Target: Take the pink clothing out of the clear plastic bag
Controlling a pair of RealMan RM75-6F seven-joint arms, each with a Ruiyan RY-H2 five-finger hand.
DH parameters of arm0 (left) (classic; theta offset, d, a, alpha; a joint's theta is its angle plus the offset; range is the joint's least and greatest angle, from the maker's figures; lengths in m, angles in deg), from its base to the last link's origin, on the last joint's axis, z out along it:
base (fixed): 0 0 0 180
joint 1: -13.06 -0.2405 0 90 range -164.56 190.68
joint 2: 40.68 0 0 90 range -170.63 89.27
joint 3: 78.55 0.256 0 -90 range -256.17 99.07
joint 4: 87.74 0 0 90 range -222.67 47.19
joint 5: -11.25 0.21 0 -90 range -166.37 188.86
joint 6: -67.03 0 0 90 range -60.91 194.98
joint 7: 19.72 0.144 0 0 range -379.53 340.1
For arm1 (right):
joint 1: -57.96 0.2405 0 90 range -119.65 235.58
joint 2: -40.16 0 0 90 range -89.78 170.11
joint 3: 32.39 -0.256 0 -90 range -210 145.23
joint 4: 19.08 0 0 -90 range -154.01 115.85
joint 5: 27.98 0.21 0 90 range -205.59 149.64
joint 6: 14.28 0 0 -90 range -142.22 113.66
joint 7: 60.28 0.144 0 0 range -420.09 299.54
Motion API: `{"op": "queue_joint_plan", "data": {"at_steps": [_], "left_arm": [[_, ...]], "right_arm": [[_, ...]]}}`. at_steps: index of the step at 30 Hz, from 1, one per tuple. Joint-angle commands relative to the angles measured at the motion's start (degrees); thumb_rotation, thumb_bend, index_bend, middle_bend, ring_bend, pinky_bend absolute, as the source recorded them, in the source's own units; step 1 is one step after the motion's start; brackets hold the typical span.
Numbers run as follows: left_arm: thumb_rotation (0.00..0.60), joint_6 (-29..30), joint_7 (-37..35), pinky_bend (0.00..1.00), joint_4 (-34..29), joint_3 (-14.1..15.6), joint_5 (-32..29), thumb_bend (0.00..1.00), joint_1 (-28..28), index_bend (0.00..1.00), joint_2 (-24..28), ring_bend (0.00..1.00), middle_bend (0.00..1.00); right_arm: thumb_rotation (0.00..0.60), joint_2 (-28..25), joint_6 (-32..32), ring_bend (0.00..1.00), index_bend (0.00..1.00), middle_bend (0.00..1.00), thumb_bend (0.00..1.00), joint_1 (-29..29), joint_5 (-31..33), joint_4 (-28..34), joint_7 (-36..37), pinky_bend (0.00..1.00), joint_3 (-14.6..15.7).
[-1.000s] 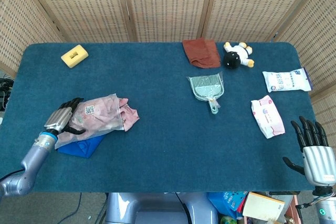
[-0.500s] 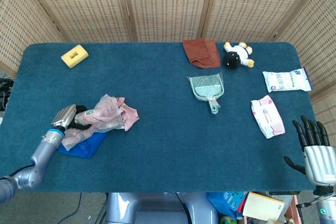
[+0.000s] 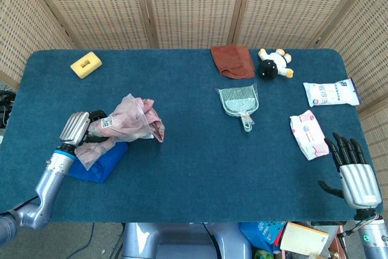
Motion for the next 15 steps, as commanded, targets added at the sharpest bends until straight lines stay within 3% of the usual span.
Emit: {"op": "queue_joint_plan", "data": {"at_steps": [1, 3, 7, 15], "left_arm": [[0.6, 5.4, -8.2, 0.57, -1.9, 0.6, 8.2, 0.4, 1.8, 0.62, -0.5, 0.57, 0.67], [0.6, 6.5, -10.7, 0.57, -0.5, 0.9, 11.1, 0.4, 3.7, 0.63, -1.9, 0.57, 0.67], [0.6, 7.9, -13.8, 0.59, 3.9, 0.9, 14.2, 0.4, 7.1, 0.66, -5.7, 0.58, 0.67], [0.6, 9.1, -17.4, 0.59, 17.4, -1.7, 14.3, 0.4, 14.3, 0.66, -17.4, 0.59, 0.67]], "right_arm": [[0.6, -3.4, 4.4, 0.0, 0.0, 0.0, 0.0, 2.8, 0.1, 3.4, 6.3, 0.0, -0.3], [0.6, -6.0, 6.8, 0.0, 0.0, 0.0, 0.0, 4.5, -0.2, 5.2, 10.7, 0.0, -0.6], [0.6, -8.0, 7.1, 0.0, 0.02, 0.0, 0.0, 6.5, -0.6, 6.3, 10.4, 0.0, -2.5], [0.6, -13.2, 12.0, 0.0, 0.1, 0.0, 0.0, 11.9, -2.1, 11.8, 19.6, 0.0, -4.5]]}}
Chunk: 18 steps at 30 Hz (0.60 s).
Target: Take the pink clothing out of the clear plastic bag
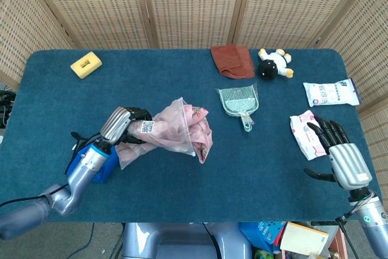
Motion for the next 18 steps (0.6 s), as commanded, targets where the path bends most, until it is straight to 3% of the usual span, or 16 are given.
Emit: {"op": "queue_joint_plan", "data": {"at_steps": [1, 8, 18], "left_arm": [[0.6, 0.5, -2.9, 0.59, 7.9, -1.5, 0.1, 0.4, 4.9, 0.66, -6.9, 0.59, 0.67], [0.6, -0.7, -3.4, 0.59, 16.2, -2.2, -0.1, 0.4, 11.2, 0.66, -14.5, 0.59, 0.67], [0.6, -0.1, -1.8, 0.59, 21.3, -4.4, -2.0, 0.4, 18.0, 0.66, -22.2, 0.59, 0.67]], "right_arm": [[0.6, -4.1, 4.2, 0.0, 0.12, 0.0, 0.0, 4.6, -0.6, 3.9, 7.1, 0.0, -2.1], [0.6, -6.9, 7.1, 0.0, 0.15, 0.0, 0.0, 7.7, 1.1, 7.5, 10.5, 0.0, -4.1], [0.6, -9.9, 12.7, 0.0, 0.2, 0.0, 0.0, 11.2, 4.3, 12.7, 8.2, 0.0, -5.0]]}}
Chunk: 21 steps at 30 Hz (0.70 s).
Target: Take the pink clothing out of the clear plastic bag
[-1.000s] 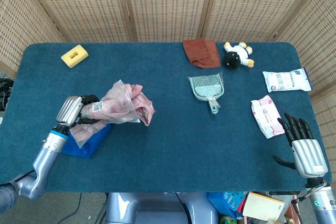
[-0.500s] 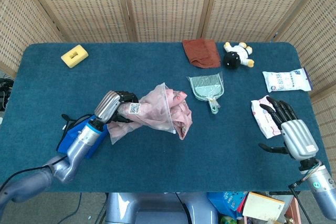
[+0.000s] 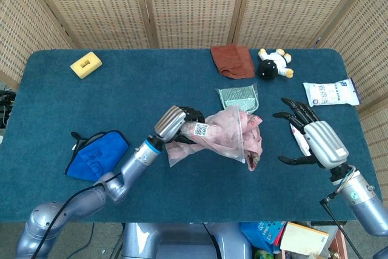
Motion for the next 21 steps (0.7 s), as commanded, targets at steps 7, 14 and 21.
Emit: {"op": "queue_joint_plan", "data": {"at_steps": [7, 14, 21], "left_arm": [[0.6, 2.6, 2.1, 0.59, -0.1, -2.3, -2.6, 0.4, 4.1, 0.66, -3.4, 0.59, 0.67], [0.6, 2.8, 3.5, 0.59, -0.8, -2.2, -4.2, 0.4, 4.8, 0.66, -4.0, 0.6, 0.67], [0.6, 3.2, 3.6, 0.59, -0.9, -1.6, -4.7, 0.4, 5.2, 0.66, -4.4, 0.6, 0.67]], "right_arm": [[0.6, 0.1, 5.1, 0.0, 0.25, 0.0, 0.0, 4.2, 4.1, 3.9, -1.0, 0.0, -1.5], [0.6, 0.7, 6.7, 0.0, 0.25, 0.0, 0.0, 5.7, 4.5, 4.9, -0.9, 0.0, -1.4], [0.6, 1.2, 8.5, 0.0, 0.25, 0.0, 0.0, 7.4, 5.7, 5.1, -1.8, 0.0, -1.6]]}}
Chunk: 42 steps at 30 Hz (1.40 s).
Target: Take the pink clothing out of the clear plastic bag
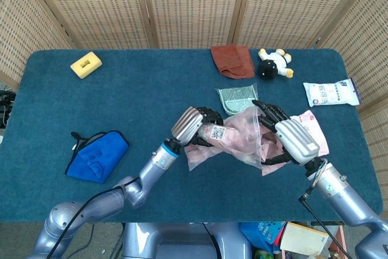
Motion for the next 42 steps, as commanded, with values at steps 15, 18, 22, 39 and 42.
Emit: {"op": "queue_joint_plan", "data": {"at_steps": [15, 18, 22, 39, 42], "left_arm": [[0.6, 0.4, -0.1, 0.59, -0.5, 1.4, -0.9, 0.4, -0.1, 0.66, 0.3, 0.59, 0.67], [0.6, 0.2, 0.4, 0.59, -0.8, 1.6, -1.0, 0.4, 0.0, 0.66, 0.4, 0.6, 0.67], [0.6, -0.1, 1.5, 0.59, -1.7, 1.6, -1.3, 0.4, 0.1, 0.66, 0.8, 0.6, 0.67], [0.6, -1.8, 5.6, 0.59, -7.0, 2.5, -2.3, 0.4, -1.1, 0.66, 3.7, 0.58, 0.61], [0.6, -1.8, 5.9, 0.59, -7.4, 2.5, -2.4, 0.4, -1.3, 0.66, 4.0, 0.58, 0.6]], "right_arm": [[0.6, 1.4, 2.4, 0.0, 0.28, 0.0, 0.0, 2.6, 2.2, 0.7, -4.2, 0.0, 0.0], [0.6, 2.1, 2.6, 0.0, 0.38, 0.0, 0.08, 3.2, 2.7, 0.6, -4.8, 0.0, -0.2], [0.6, 3.5, 2.3, 0.0, 0.56, 0.0, 0.45, 3.7, 2.9, 0.3, -5.9, 0.0, -0.3], [0.6, 6.1, 1.1, 0.0, 0.68, 0.0, 0.89, 3.9, 3.0, -0.5, -7.9, 0.0, 0.5], [0.6, 6.3, 1.2, 0.0, 0.68, 0.0, 0.89, 4.1, 3.0, -0.5, -8.2, 0.0, 0.6]]}}
